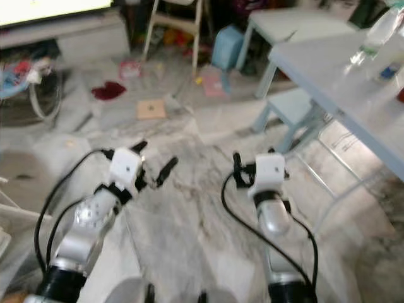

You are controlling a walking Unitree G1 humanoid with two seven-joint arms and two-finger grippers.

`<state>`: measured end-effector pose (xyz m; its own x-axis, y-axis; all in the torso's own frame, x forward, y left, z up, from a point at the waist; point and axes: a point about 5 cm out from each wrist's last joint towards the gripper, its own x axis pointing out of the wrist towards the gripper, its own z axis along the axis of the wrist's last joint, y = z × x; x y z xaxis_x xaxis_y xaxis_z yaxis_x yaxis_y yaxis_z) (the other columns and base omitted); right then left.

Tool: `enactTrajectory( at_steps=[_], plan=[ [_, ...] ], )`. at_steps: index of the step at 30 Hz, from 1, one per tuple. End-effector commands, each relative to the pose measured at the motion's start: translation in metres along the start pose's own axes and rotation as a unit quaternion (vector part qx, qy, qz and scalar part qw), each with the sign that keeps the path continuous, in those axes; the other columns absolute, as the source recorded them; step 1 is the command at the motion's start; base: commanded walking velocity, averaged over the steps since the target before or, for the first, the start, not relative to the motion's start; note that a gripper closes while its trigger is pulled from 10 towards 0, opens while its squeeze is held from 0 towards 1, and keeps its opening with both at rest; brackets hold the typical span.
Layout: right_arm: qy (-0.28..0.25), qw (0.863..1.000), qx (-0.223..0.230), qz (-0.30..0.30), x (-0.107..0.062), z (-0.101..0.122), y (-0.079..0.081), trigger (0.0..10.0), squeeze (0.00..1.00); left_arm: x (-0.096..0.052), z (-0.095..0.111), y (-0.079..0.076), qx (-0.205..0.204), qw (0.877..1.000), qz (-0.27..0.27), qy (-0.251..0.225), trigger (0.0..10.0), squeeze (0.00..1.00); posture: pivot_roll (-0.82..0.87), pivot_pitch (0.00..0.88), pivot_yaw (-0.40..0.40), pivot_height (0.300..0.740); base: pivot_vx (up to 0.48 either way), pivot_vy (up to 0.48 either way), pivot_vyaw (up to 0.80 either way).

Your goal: Restocking fridge

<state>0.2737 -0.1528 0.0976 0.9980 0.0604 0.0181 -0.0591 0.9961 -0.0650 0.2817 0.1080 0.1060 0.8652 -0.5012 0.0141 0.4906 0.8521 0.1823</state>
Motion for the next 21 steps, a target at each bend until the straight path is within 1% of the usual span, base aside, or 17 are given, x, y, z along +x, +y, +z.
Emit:
enactTrajectory(
  at_steps=[1, 7, 14, 21],
  plan=[
    [0.002, 1.0, 0.001, 0.004, -0.0012, -0.0004, 0.0042, 10.0, 0.0, 0.0007, -0.0045, 0.0003, -0.005, 1.0, -0.004, 0.011, 10.0, 0.0, 0.01, 0.081, -0.043, 0.74, 0.48, 0.0, -0.8],
    [-0.001, 1.0, 0.004, 0.004, -0.0001, 0.001, 0.0022, 10.0, 0.0, 0.0053, -0.0047, 0.002, -0.007, 1.0, 0.0, 0.011, 10.0, 0.0, 0.0, 0.081, -0.045, 0.74, 0.48, 0.0, -0.8],
    [-0.002, 1.0, 0.007, 0.005, 0.0008, 0.0019, 0.004, 10.0, 0.0, 0.0054, -0.0054, 0.0023, -0.006, 1.0, 0.002, 0.013, 10.0, 0.0, 0.0, 0.082, -0.047, 0.74, 0.48, 0.0, -0.8],
    [-0.017, 1.0, 0.01, 0.009, 0.002, 0.0088, 0.0052, 10.0, 0.0, 0.0093, -0.0006, -0.0034, -0.008, 1.0, -0.002, 0.004, 10.0, 0.0, 0.0, 0.087, -0.048, 0.74, 0.472, 0.0, -0.78]
  ],
)
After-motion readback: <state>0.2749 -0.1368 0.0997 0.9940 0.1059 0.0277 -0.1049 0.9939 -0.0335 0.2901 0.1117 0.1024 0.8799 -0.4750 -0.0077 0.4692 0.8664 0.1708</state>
